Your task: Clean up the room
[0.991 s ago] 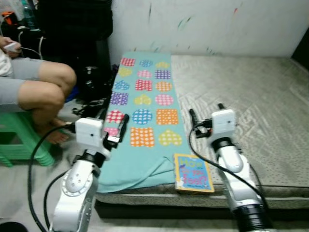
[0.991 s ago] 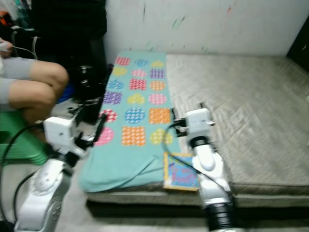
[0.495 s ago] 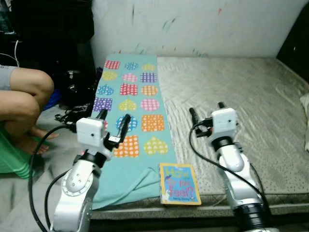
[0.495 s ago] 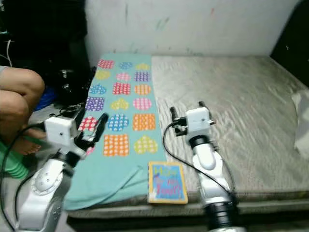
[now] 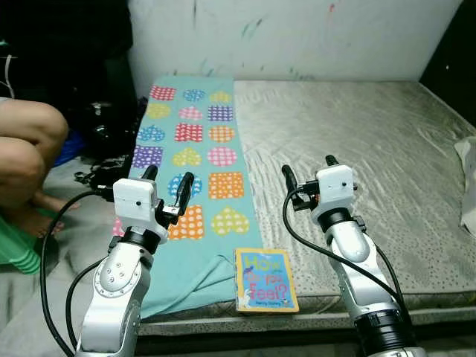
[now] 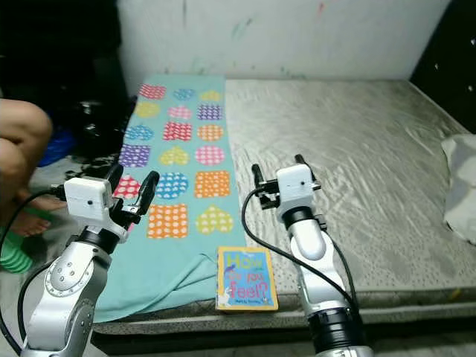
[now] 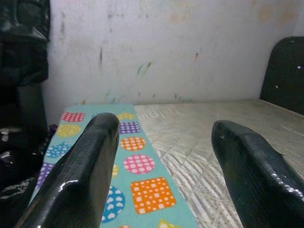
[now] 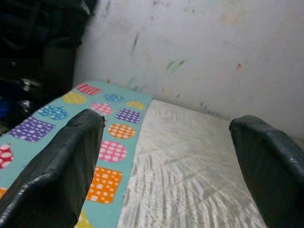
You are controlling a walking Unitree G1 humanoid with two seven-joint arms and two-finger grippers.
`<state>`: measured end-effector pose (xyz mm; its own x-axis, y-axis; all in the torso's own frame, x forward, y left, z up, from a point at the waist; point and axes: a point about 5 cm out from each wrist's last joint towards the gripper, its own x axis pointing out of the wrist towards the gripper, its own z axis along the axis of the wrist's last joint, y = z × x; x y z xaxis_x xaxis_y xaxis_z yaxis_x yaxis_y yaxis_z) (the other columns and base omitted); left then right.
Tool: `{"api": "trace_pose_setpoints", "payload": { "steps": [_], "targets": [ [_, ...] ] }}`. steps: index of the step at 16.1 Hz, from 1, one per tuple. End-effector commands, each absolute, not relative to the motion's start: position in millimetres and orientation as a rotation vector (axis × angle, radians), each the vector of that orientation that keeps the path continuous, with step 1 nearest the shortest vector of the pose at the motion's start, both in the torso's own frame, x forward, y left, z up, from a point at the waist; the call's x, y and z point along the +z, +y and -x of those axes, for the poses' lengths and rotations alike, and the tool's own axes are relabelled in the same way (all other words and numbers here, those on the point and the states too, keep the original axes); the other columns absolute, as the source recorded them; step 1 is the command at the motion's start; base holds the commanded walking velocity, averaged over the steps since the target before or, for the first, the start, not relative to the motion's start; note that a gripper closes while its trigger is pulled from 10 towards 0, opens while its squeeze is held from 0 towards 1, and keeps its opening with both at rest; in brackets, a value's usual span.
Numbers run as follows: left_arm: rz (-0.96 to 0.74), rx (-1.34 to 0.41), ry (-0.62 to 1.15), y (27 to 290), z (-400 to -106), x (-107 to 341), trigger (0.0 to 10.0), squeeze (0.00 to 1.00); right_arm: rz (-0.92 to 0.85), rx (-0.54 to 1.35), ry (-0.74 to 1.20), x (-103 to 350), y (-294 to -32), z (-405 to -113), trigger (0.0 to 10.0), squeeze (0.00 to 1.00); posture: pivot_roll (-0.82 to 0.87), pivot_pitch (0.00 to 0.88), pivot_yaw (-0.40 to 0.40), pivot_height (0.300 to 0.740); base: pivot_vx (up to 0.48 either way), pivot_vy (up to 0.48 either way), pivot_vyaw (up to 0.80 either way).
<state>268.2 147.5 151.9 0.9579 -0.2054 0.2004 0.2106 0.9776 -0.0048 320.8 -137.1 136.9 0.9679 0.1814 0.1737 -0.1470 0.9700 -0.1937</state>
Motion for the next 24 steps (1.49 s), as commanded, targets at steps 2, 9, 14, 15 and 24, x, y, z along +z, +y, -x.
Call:
{"api": "trace_pose_setpoints", "payload": {
  "steps": [2, 9, 14, 15, 24],
  "targets": [
    [0.014, -0.205, -0.191, 148.3, -268.1, 150.3, 10.0, 0.00, 0.190, 0.177, -0.202, 139.3, -136.4, -322.1, 10.0, 0.00, -0.02, 0.040, -0.055, 0.740, 0.000, 0.000, 0.21],
    [0.013, -0.207, -0.190, 147.7, -267.9, 149.5, 10.0, 0.00, 0.187, 0.182, -0.201, 138.6, -135.6, -322.0, 10.0, 0.00, -0.02, 0.036, -0.055, 0.740, 0.000, 0.000, 0.24],
    [0.017, -0.205, -0.190, 148.1, -268.5, 150.1, 10.0, 0.00, 0.184, 0.176, -0.199, 138.9, -136.0, -322.7, 10.0, 0.00, -0.02, 0.042, -0.055, 0.740, 0.000, -0.232, 0.00],
    [0.017, -0.205, -0.190, 148.0, -268.4, 150.1, 10.0, 0.00, 0.184, 0.176, -0.199, 138.8, -136.0, -322.7, 10.0, 0.00, -0.02, 0.042, -0.055, 0.740, 0.000, -0.292, 0.00],
    [0.019, -0.202, -0.190, 148.0, -268.4, 150.3, 10.0, 0.00, 0.190, 0.173, -0.197, 138.7, -136.2, -323.1, 10.0, 0.00, -0.02, 0.045, -0.056, 0.740, 0.000, -0.304, 0.00]
  ]
}}
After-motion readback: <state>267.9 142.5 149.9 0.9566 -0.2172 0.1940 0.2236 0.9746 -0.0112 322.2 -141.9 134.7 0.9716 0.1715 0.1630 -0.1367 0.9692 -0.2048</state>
